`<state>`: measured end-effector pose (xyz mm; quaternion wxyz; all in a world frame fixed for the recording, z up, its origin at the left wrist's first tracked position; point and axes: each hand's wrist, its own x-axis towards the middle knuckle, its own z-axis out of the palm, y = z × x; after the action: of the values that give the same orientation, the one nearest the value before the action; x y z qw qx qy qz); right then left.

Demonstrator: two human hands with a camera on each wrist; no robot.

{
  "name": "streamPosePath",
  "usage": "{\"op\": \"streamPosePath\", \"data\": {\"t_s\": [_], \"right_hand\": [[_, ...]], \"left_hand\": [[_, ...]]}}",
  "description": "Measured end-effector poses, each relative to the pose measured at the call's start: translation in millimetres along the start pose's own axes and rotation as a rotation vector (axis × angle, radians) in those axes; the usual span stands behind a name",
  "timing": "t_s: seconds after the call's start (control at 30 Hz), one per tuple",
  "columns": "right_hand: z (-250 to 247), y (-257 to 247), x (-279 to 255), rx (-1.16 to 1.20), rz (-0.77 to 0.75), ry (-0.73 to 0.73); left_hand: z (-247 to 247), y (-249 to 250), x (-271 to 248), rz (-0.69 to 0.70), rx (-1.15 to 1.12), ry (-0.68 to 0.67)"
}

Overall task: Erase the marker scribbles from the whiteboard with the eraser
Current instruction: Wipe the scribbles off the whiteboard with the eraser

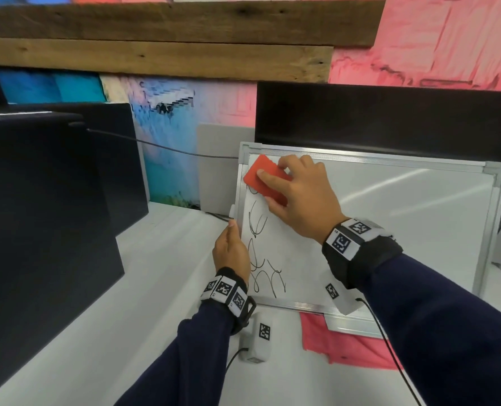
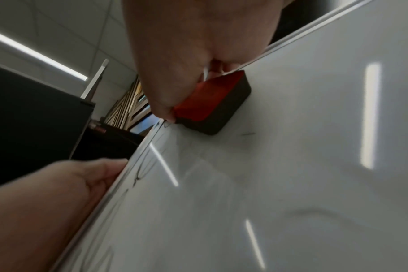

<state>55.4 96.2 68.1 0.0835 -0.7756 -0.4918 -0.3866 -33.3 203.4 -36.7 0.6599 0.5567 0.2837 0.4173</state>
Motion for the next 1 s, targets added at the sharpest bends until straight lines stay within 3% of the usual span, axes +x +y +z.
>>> {"op": "streamPosePath", "data": {"t_s": [0.2,0.3,0.5,0.77,0.83,1.0], "right_hand": [[-0.4,1.7,-39.6,-0.022,-0.317,-0.223],[-6.3,5.3,-27.7,-0.091,-0.39,-0.239],[-24.1,12.4,17.0,-0.178,-0.273,-0.115],[-7.0,-5.0,6.5,-0.146,0.024,-0.047],[-4.7,-8.6,0.0,-0.128,0.012,-0.071],[-1.3,-14.8,-42.8,-0.094,-0.193,-0.188]], "left_hand": [[-3.0,1.8,0.9,-0.008,0.002,-0.01],[-4.3,1.7,-0.6,-0.016,-0.01,-0.015],[-2.8,2.7,-0.4,-0.03,-0.004,0.011],[-2.9,4.1,-2.9,-0.053,0.003,0.014],[-3.0,4.0,-2.2,-0.058,0.002,0.015],[-4.8,3.1,-1.3,-0.068,0.018,-0.002]]}}
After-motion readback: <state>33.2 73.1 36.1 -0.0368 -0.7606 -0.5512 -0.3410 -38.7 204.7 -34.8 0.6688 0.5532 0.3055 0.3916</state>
